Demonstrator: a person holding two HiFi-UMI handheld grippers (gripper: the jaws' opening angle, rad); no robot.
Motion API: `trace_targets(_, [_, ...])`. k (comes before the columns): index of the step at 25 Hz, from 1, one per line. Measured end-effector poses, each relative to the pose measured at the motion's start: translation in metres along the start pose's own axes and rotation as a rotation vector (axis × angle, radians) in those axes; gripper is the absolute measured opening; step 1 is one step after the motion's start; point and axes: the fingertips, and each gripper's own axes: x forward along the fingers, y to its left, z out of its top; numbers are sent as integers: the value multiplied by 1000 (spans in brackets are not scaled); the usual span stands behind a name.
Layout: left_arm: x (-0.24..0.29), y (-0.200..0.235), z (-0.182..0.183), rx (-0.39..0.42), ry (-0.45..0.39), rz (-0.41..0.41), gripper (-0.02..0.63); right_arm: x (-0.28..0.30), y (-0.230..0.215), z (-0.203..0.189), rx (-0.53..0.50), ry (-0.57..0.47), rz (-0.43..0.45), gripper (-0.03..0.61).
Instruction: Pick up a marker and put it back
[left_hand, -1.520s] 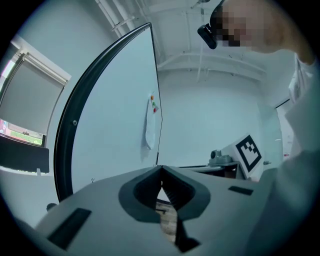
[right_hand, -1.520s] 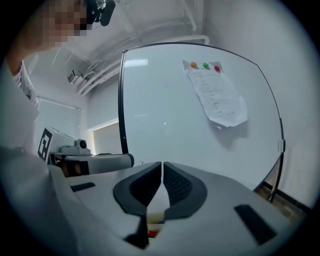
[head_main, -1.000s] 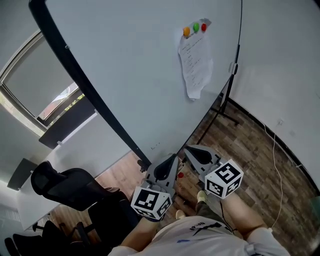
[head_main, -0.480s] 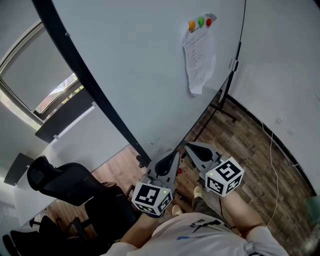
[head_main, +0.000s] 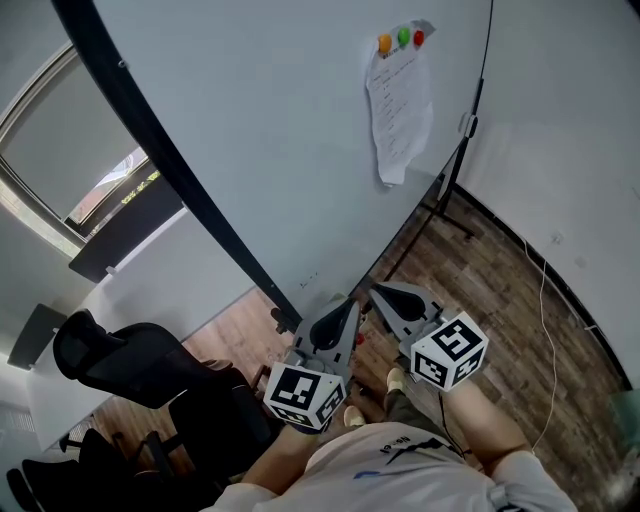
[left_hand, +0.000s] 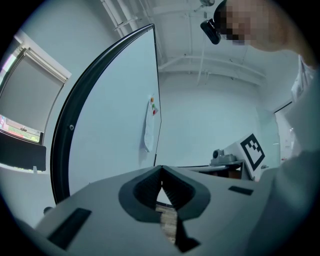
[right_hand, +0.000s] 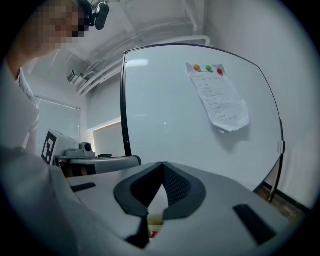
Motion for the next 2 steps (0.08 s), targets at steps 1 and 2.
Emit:
trace_targets(1, [1,1,0,-1,0,1,11,1,-1,-1,1,1,2,14])
trace_targets(2, [2,1,-1,-1,0,1,11,1,-2,-2,2,2,4,14])
